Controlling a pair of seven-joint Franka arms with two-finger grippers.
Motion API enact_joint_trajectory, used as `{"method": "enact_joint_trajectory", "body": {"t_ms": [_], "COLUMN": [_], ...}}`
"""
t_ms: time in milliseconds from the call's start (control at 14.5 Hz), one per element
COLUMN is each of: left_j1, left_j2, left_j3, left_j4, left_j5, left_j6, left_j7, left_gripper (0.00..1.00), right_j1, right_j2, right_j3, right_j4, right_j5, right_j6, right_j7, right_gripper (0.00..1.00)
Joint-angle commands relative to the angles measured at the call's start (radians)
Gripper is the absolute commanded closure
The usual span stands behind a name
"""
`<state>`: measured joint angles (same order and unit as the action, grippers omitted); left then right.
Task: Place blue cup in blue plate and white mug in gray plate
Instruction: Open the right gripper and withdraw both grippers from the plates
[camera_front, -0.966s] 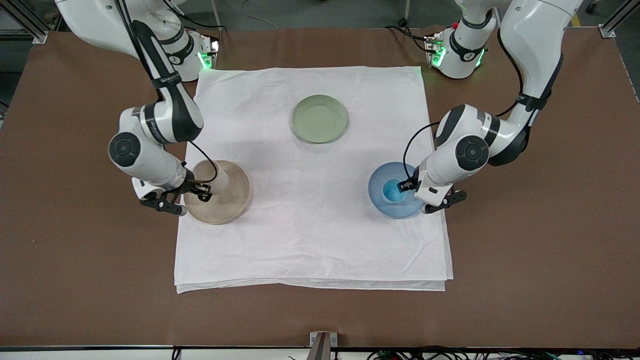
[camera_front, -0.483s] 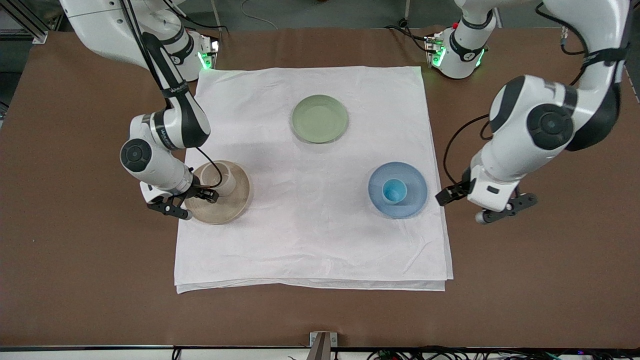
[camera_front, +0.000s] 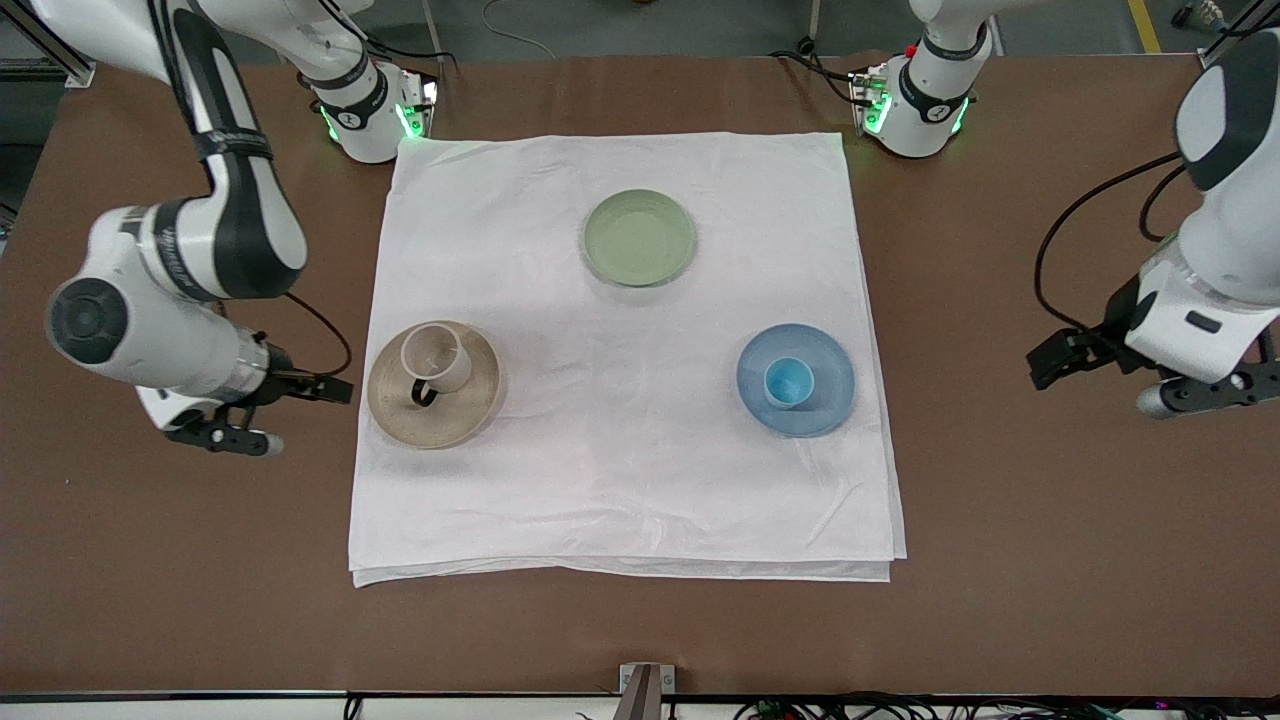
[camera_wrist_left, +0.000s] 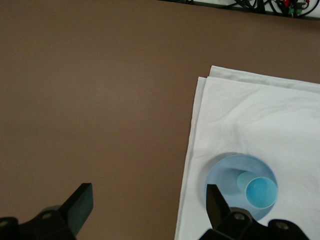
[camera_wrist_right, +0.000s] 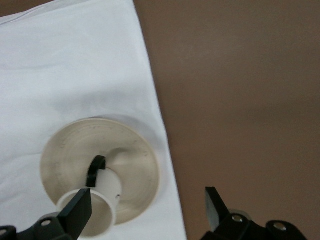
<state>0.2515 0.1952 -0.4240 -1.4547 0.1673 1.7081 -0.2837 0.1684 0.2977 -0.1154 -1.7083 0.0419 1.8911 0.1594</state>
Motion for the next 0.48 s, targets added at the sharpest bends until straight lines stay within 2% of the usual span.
{"method": "enact_joint_trajectory", "body": {"t_ms": [0,207,414], "left_j1": [0.012,-0.148,-0.233], "left_j2": [-0.091,-0.157,-0.201], "left_j3": [0.005,0.186,0.296], "left_j4": [-0.016,-0.027,-0.061], "left_j5": [-0.003,-0.035,-0.086], "left_j6": [-0.082,-0.174,-0.199], "left_j7": [0.112,0.172,0.19], "left_gripper": [0.0,0.0,0.0], "right_j1": [-0.093,-0.168,-0.162], "right_j2": [-0.058,-0.115,-0.095], "right_j3": [0.013,0.013,0.022], "right_j4": [-0.004,0.054,0.264], "right_j5": [-0.042,-0.039,-0.048], "right_j6": [-0.074,-0.223,-0.389], "right_j7": [-0.168,-0.208,-0.195], "right_gripper": [0.0,0.0,0.0]}}
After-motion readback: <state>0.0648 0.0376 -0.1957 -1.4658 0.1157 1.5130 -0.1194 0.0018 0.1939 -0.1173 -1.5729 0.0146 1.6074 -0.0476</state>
